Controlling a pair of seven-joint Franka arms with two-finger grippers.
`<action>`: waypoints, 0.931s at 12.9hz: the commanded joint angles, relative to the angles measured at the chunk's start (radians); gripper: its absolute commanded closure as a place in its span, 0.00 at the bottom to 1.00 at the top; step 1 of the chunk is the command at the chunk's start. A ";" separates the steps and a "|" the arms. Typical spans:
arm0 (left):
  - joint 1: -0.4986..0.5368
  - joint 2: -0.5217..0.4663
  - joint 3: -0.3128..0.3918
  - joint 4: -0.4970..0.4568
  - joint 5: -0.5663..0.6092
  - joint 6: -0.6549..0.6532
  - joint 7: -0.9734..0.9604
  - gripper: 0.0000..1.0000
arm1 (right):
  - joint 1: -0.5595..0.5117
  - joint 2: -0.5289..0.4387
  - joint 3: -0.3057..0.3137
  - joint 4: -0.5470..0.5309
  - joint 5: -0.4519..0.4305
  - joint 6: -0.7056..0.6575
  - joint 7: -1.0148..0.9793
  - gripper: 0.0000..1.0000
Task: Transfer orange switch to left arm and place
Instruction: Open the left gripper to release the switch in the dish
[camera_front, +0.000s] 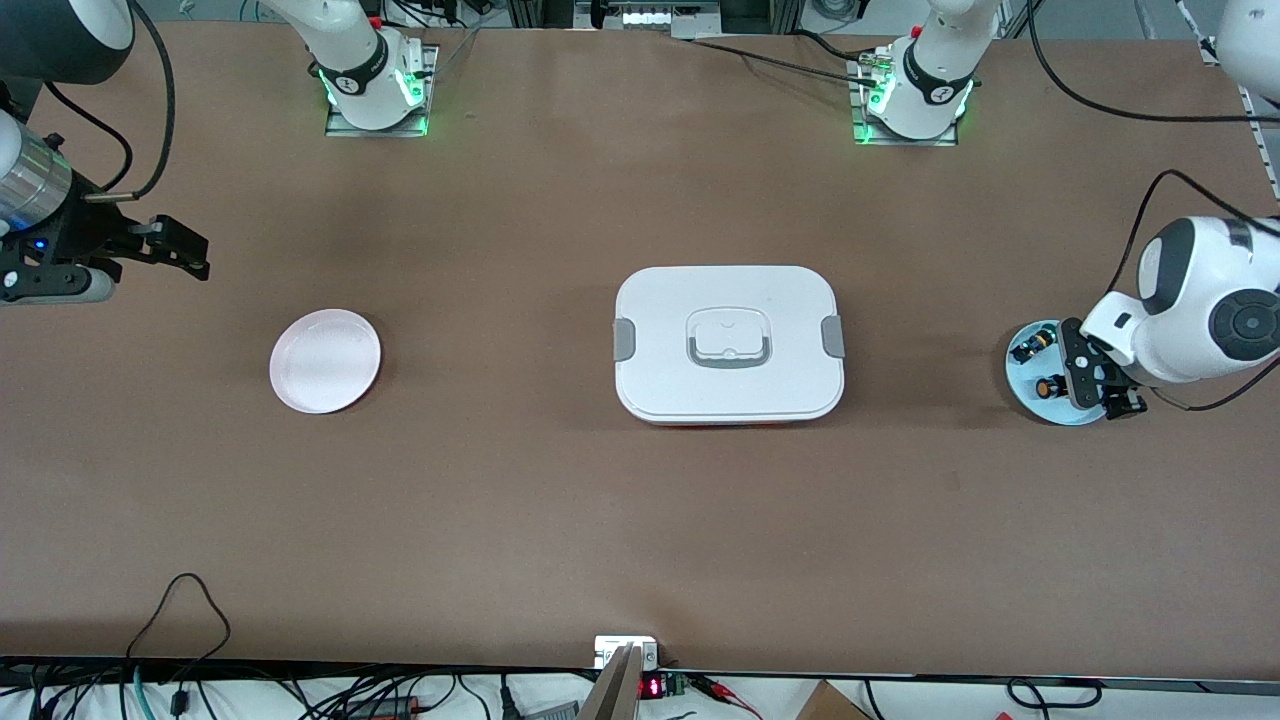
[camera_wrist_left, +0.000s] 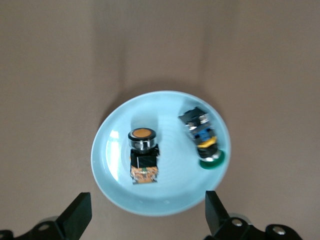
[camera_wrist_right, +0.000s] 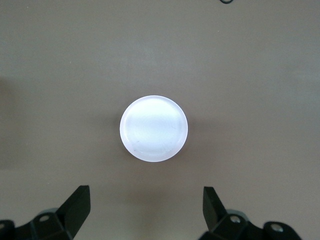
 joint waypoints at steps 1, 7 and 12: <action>0.001 -0.023 -0.087 0.134 -0.036 -0.232 -0.085 0.00 | -0.002 0.013 0.004 0.023 0.000 -0.025 -0.016 0.00; -0.012 -0.023 -0.260 0.376 -0.093 -0.569 -0.462 0.00 | -0.075 0.168 0.091 0.278 0.004 -0.224 -0.022 0.00; -0.182 -0.155 -0.097 0.424 -0.313 -0.606 -0.944 0.00 | -0.149 0.092 0.109 0.161 0.058 -0.120 -0.020 0.00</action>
